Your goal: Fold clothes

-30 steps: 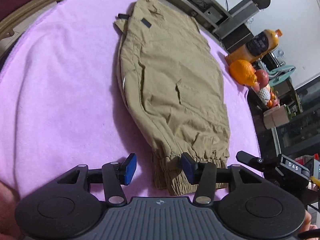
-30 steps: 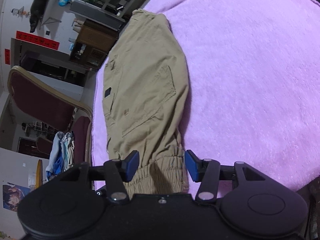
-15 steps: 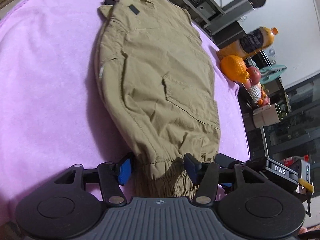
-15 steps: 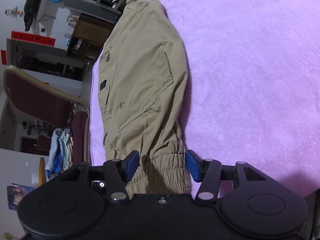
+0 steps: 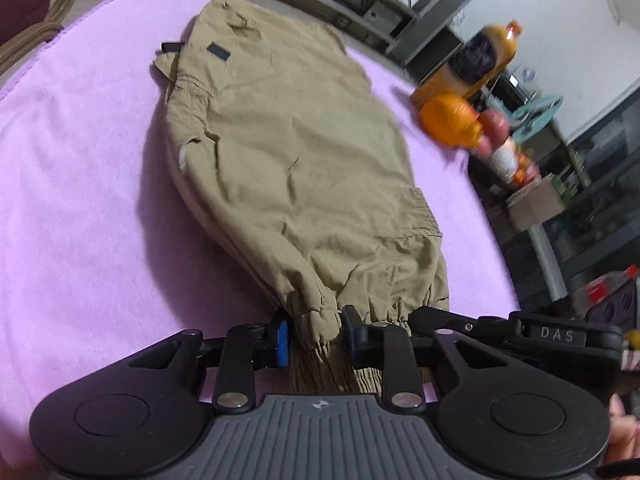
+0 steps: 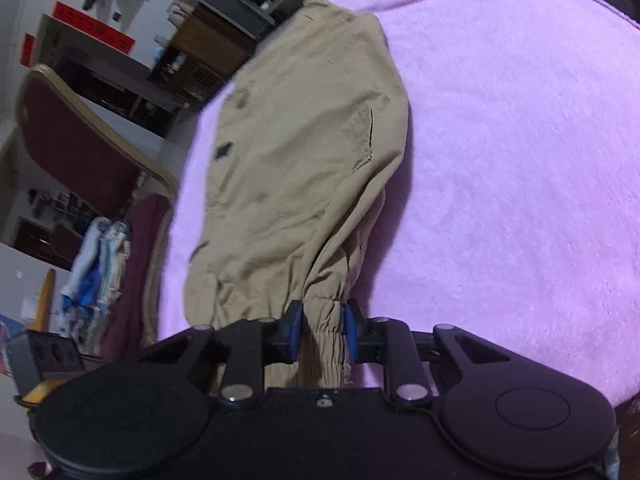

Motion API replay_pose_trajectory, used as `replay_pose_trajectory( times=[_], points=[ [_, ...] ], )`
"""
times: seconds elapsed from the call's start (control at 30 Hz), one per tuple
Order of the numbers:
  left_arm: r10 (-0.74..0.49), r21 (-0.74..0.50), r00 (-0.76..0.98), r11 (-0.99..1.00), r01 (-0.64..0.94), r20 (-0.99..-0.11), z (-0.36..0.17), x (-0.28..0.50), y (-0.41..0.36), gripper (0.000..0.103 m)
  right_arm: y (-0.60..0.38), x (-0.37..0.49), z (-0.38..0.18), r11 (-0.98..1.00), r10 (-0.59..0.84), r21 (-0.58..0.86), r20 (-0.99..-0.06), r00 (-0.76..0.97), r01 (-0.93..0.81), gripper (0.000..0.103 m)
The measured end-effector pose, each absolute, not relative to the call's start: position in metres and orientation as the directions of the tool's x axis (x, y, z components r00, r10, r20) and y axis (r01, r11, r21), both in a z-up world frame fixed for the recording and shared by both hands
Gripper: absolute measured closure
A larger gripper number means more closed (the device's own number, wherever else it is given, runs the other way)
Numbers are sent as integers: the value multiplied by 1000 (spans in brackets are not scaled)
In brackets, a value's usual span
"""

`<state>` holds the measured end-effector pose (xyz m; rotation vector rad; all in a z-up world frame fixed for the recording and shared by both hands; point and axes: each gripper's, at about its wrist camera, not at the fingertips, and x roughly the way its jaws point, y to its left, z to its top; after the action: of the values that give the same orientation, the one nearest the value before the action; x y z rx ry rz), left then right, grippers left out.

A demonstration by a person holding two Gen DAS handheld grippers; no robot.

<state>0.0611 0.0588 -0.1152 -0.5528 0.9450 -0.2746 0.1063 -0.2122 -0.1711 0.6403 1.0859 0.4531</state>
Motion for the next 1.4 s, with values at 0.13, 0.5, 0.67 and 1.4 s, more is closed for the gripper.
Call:
replay_pose_trajectory(
  times=[0.13,0.5,0.67,1.4],
  points=[
    [-510,-648,566,759,-59,-648,-99,43,69,80,-221,86,-151,702,648,712,-635,420,-8,83],
    [-537,-661,428,716,-225,-727,-125,3,64,79,-234,39,-155,679,643,720,-677,357,142,82],
    [-543,-689,472,691,-218,-695,-103,5,73,78,-229,39,-146,684,637,717,-677,369,135,82],
    [-366,-522,668,852,-40,-648,-14,133,80,65,-210,173,-92,633,610,759,-612,503,155,63]
  ],
)
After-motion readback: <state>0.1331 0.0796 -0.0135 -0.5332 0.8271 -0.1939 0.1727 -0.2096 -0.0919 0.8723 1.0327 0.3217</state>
